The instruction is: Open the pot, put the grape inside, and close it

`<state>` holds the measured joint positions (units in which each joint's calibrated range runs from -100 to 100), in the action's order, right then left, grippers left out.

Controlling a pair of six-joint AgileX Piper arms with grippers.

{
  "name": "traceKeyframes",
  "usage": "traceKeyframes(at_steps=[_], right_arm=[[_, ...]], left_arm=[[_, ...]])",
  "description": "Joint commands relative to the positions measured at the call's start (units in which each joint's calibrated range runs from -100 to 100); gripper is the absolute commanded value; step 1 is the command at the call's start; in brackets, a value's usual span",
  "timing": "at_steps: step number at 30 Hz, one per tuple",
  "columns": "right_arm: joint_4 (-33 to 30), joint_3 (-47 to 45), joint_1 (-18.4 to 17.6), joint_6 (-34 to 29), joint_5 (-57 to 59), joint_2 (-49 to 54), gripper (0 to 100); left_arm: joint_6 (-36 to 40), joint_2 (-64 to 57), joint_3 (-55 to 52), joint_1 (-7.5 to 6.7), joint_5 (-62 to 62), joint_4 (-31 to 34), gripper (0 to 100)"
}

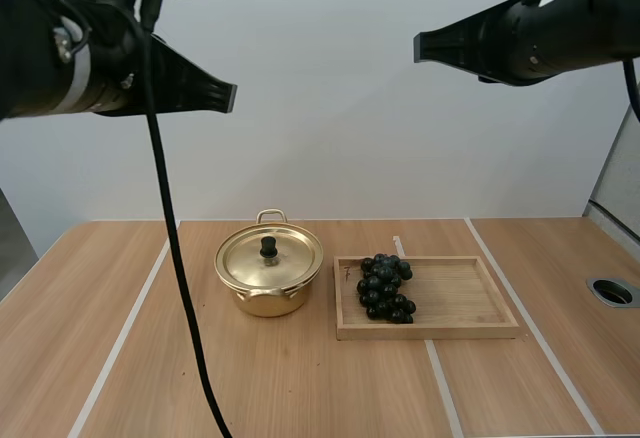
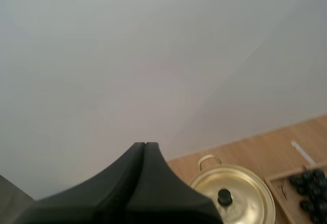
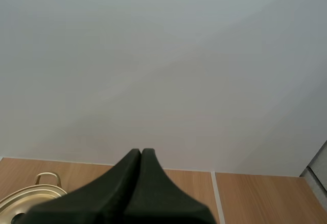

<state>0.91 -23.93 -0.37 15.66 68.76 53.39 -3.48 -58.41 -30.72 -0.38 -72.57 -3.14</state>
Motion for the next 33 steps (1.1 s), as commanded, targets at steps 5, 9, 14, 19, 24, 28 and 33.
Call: traceKeyframes(at_steps=[5, 9, 14, 19, 24, 28, 33], right_arm=[[-0.22, 1.9, -0.03, 4.76, 3.12, -8.11, 0], [-0.22, 1.9, -0.03, 11.78, 6.16, -12.5, 0], [-0.37, 1.9, -0.03, 14.95, 6.4, -15.46, 0], [1.02, 1.9, -0.03, 14.52, 5.89, -15.37, 0], [3.12, 1.9, -0.03, 14.52, 5.89, -15.37, 0], [3.07, 1.9, -0.03, 14.52, 5.89, -15.37, 0], [3.07, 1.9, -0.03, 14.94, 6.49, -15.37, 38]], left_arm=[[-11.27, 10.12, 2.52, 0.06, -11.24, -7.05, 0], [-13.99, 14.97, 2.52, 0.06, -14.02, -7.05, 0], [-14.97, 18.87, 2.52, 0.06, -13.49, -7.16, 0], [-14.97, 19.56, 2.52, 0.06, -12.04, -7.16, 0], [-14.97, 19.59, 2.52, 0.06, -9.02, -7.16, 0], [-16.58, 19.59, 2.52, 0.06, -7.43, -7.16, 2], [-23.07, 19.59, 2.52, 0.06, -6.42, -7.28, 45]])
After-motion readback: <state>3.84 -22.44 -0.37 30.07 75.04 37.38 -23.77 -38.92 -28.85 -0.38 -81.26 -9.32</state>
